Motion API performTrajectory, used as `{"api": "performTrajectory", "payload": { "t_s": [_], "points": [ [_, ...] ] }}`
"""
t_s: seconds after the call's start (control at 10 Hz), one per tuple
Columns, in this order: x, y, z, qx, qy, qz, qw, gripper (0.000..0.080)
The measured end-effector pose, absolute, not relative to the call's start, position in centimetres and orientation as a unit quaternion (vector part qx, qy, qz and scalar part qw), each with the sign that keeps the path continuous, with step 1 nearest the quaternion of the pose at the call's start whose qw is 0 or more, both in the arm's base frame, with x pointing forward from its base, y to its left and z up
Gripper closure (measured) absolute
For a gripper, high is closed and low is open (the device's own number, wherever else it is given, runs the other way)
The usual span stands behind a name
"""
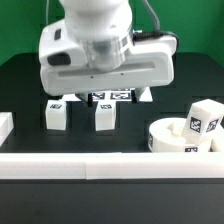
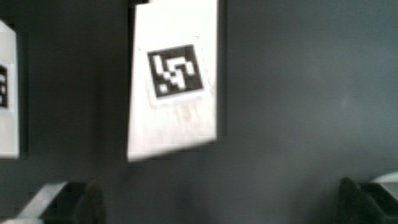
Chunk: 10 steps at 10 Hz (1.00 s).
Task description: Assemble stool
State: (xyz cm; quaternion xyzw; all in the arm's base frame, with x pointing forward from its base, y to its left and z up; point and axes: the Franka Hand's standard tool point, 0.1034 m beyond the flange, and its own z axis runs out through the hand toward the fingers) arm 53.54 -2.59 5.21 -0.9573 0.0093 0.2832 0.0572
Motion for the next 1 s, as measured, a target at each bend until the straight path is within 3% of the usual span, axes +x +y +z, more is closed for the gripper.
{"api": "performTrajectory", "payload": {
  "t_s": [0.5, 0.7, 1.0],
  "points": [
    [51.9, -2.4, 4.5, -0.888, -0.004, 0.453, 0.077, 0.0151],
    [52.7, -3.0, 4.4, -0.896, 0.008, 0.442, 0.042, 0.0151],
    [52.9, -3.1, 4.0, -0.901, 0.007, 0.432, 0.043, 0.0151]
  ]
}}
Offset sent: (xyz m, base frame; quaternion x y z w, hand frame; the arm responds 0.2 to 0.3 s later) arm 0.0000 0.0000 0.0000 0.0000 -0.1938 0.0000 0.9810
